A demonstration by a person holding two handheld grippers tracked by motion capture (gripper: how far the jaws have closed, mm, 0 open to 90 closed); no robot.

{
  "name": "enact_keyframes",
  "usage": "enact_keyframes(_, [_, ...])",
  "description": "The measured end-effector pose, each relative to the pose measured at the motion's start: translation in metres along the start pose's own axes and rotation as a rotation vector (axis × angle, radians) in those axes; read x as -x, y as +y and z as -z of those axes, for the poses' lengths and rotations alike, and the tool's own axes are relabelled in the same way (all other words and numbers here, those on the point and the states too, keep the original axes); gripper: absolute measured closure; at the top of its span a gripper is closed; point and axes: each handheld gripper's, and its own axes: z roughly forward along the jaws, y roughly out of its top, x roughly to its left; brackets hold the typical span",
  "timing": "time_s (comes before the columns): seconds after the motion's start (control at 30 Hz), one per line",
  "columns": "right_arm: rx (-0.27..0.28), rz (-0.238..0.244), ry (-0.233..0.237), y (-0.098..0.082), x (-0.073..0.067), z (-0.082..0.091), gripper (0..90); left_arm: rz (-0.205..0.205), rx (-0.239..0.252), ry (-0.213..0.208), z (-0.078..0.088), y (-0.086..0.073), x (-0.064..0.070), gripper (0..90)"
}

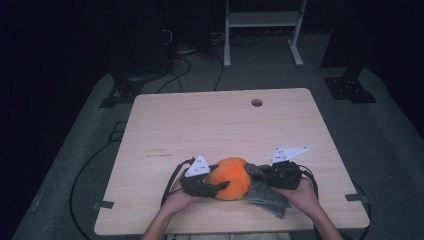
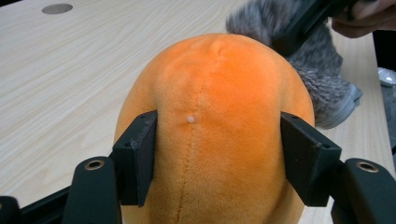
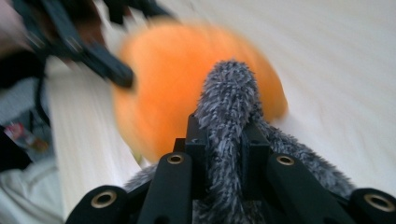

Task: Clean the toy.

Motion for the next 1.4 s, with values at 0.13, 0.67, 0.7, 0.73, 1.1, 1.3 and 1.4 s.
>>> enact_keyframes(0.13, [0.023,0.017,0.011,0.005,-0.004,-0.004,76.9,-0.005,-0.002,-0.007,0.002,-0.001,-0.001,33.8])
enact_keyframes(0.67, [-0.036,-0.035,-0.015,-0.008,0.008,-0.007,76.9,-0.048,-0.001,-0.018,0.000,0.000,0.004,32.1])
enact_keyframes(0.7, [-0.045,-0.045,-0.013,-0.010,0.011,-0.006,76.9,-0.051,-0.003,-0.018,0.000,0.001,0.005,32.0])
enact_keyframes(0.73, [-0.051,-0.048,-0.017,-0.011,0.012,-0.004,76.9,-0.050,-0.003,-0.017,-0.001,0.001,0.005,31.9])
enact_keyframes(1.1, [-0.044,-0.085,-0.002,-0.013,0.010,-0.008,77.0,-0.044,0.000,-0.032,-0.001,0.001,0.004,30.9])
enact_keyframes(1.3, [0.042,-0.059,0.022,0.000,0.001,0.007,76.9,-0.095,-0.012,-0.012,-0.008,0.008,0.016,30.9])
enact_keyframes(1.4, [0.042,-0.007,0.014,0.009,-0.007,0.004,76.4,-0.124,-0.021,-0.004,-0.010,0.009,0.022,30.9])
